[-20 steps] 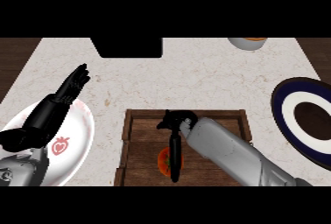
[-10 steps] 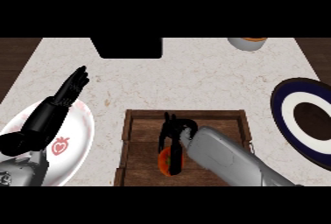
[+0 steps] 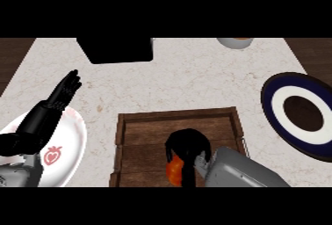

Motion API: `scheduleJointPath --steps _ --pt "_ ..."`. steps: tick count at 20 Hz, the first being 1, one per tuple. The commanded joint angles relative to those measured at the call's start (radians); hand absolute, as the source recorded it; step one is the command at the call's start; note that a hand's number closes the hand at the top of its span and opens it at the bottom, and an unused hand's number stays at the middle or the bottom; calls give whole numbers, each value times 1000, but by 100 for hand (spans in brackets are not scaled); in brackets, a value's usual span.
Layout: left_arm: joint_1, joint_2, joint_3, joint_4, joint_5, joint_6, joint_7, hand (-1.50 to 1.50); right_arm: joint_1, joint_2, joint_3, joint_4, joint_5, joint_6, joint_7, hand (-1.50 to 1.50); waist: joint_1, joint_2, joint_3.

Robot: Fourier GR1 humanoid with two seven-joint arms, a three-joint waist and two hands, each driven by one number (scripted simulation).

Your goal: Pick the tomato from the tray and place it in the plate

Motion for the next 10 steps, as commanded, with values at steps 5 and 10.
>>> scheduleJointPath --steps 5,10 --pt "61 6 38 -4 2 25 3 0 107 -278 29 -400 330 -283 -118 150 -92 -25 5" --pt "84 9 55 -25 1 37 -10 0 249 -471 0 -662 440 -418 -156 150 -106 -14 4"
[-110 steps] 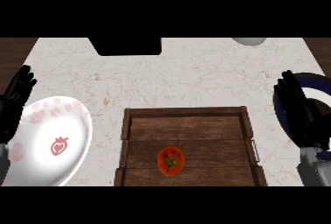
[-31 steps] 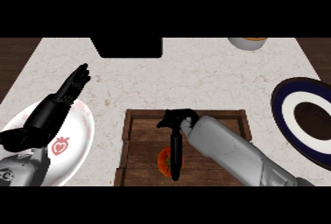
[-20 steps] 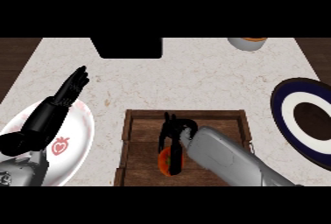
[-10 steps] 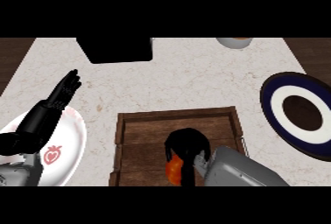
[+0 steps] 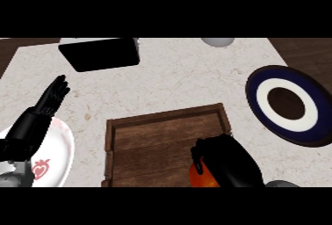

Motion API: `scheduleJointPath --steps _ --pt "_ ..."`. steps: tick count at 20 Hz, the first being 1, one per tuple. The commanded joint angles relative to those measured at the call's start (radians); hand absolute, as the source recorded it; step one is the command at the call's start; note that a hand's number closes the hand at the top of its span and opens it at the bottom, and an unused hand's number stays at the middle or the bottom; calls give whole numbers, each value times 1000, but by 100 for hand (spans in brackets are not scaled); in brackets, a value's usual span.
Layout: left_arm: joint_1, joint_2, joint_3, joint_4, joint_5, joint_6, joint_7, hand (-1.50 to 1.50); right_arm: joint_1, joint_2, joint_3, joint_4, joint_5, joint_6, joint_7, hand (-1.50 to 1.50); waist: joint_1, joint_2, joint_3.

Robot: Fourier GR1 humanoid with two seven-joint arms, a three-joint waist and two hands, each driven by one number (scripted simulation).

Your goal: Pick the tomato from the tray and place it in the plate

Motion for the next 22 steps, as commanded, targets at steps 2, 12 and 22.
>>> scheduleJointPath --steps 2,12,22 --pt "42 -6 6 -10 -3 4 -30 0 153 -208 -58 -291 107 -153 -32 150 -8 15 -1" --pt "48 -2 8 -61 6 -2 -7 0 484 -520 -321 -549 124 -418 -35 150 -3 27 1" --pt "41 -12 -14 -77 -7 -19 -30 0 793 -649 -608 -421 -54 -706 -239 150 67 45 -2"
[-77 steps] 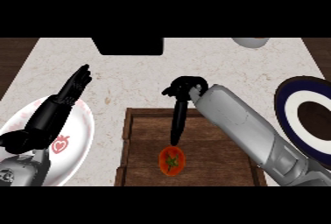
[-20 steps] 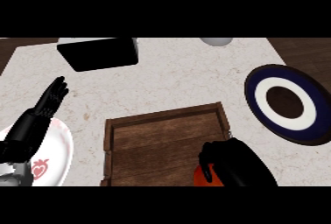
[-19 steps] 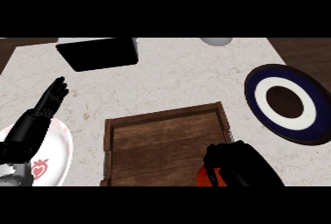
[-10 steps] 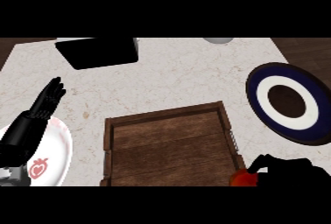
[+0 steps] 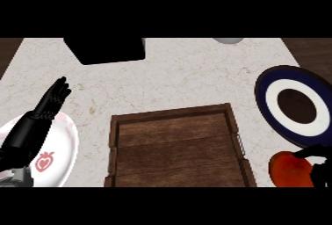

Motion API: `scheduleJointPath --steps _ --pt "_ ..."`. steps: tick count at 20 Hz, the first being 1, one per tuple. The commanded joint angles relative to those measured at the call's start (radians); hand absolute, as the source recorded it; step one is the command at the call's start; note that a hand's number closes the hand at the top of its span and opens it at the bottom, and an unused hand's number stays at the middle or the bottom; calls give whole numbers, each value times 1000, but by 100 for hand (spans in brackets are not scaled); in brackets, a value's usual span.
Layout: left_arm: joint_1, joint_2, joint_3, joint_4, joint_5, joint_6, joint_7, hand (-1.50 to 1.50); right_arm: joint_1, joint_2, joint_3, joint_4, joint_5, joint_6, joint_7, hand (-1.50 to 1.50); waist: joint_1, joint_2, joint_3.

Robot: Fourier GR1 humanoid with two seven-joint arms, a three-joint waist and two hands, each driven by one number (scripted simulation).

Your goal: Pick the tomato from the tray and place it in the plate

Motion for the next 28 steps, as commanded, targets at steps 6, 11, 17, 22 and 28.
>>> scheduleJointPath --steps 6,11,17,22,28 --pt "-59 -11 -27 32 -18 -22 0 0 174 -10 -288 156 -377 -122 -324 150 60 15 -1" --pt "-139 -41 -45 44 -11 -20 56 0 188 80 -422 377 -578 -44 -586 150 79 18 -2" --pt "-142 -55 -58 32 -43 -26 40 0 17 144 -484 754 -614 127 -780 150 119 23 -3" --pt "-164 -42 -49 66 -35 -63 27 0 -160 207 -379 1033 -597 274 -809 150 149 30 -3" --pt "-141 -64 -49 46 -41 -64 23 0 -347 319 -295 1337 -469 353 -827 -150 141 25 -3"
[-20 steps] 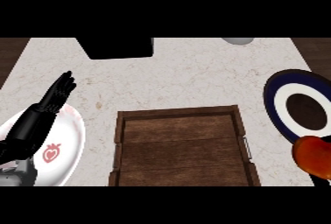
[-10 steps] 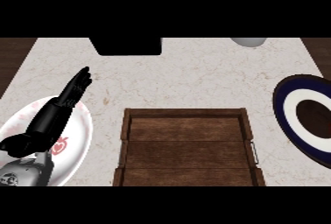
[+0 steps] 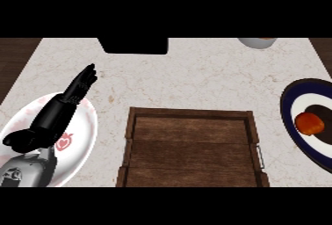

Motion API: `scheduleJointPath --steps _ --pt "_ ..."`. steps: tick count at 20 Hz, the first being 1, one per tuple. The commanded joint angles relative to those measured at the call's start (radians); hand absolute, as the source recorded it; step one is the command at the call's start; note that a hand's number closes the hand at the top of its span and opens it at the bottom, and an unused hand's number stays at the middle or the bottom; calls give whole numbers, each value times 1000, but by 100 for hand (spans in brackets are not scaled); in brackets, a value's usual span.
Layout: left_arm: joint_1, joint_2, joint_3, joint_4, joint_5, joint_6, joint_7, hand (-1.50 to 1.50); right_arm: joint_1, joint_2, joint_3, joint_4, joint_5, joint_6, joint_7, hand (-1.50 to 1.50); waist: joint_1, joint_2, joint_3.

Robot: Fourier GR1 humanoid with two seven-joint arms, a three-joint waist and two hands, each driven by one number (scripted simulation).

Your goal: Pick the tomato from the tray and place it in the plate

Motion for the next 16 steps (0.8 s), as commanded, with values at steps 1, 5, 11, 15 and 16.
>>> scheduleJointPath --steps 1,5,11,15,16 --pt "-28 2 31 39 -4 -6 -25 0 -190 123 52 244 83 42 -52 -150 -1 0 0" --pt "22 18 43 -30 22 -43 11 0 -291 174 -25 435 84 62 -259 -150 -8 -4 0" --pt "2 -12 38 -4 0 -24 26 0 -372 165 -143 559 4 168 -451 -150 -15 -4 0" --pt "-27 -14 55 30 -15 -10 24 0 -300 162 -206 481 -113 330 -520 -150 -39 -9 -1" --pt "-29 18 83 91 6 -56 -40 0 -303 163 -226 497 -145 383 -539 -150 -41 -6 -1"
